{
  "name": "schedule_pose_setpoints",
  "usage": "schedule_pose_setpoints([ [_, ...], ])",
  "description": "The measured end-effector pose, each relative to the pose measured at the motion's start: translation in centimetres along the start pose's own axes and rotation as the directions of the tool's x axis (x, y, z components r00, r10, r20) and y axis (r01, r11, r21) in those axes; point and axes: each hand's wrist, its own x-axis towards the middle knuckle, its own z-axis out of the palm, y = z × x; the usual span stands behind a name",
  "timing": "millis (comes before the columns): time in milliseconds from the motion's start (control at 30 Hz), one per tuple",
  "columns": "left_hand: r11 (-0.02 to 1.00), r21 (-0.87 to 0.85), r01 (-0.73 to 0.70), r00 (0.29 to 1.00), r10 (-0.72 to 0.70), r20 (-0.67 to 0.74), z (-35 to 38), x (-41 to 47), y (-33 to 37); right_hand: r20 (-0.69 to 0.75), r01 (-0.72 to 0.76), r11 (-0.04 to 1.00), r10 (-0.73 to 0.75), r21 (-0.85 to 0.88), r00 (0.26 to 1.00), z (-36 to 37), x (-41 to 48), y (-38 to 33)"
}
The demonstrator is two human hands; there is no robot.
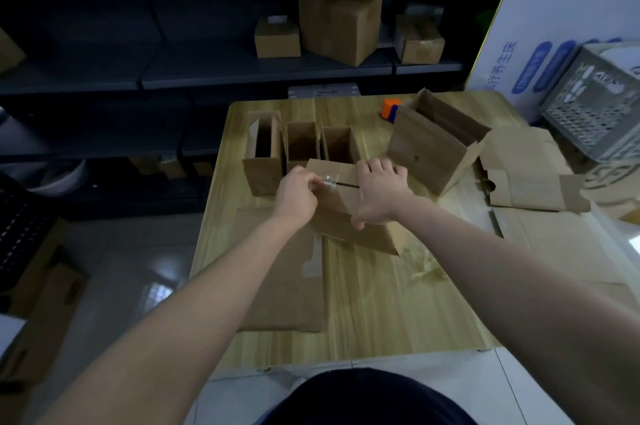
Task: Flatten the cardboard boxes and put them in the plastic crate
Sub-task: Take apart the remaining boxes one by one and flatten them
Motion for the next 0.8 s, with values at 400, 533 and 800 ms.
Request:
schedule_pose_setpoints([
  [400,1.0,-0.015,-0.018,0.995,0.02,0.1,-0.5,1.2,1.7,-0.089,0.059,0.994,-0.068,-0.094,0.994,0.0,-0.4,0.0],
  [533,0.996,0.063,-0.069,0.998,0.068,0.016,-0.6,1.6,1.5,-0.092,0.045,0.998,-0.049,-0.041,0.995,0.3,-0.7,0.8],
  [800,0.913,-0.319,0.256,0.914,-0.336,-0.229,-0.8,2.9,-0.9,-0.135,0.054,0.998,-0.048,0.038,0.99,0.0,-2.4,4.8],
])
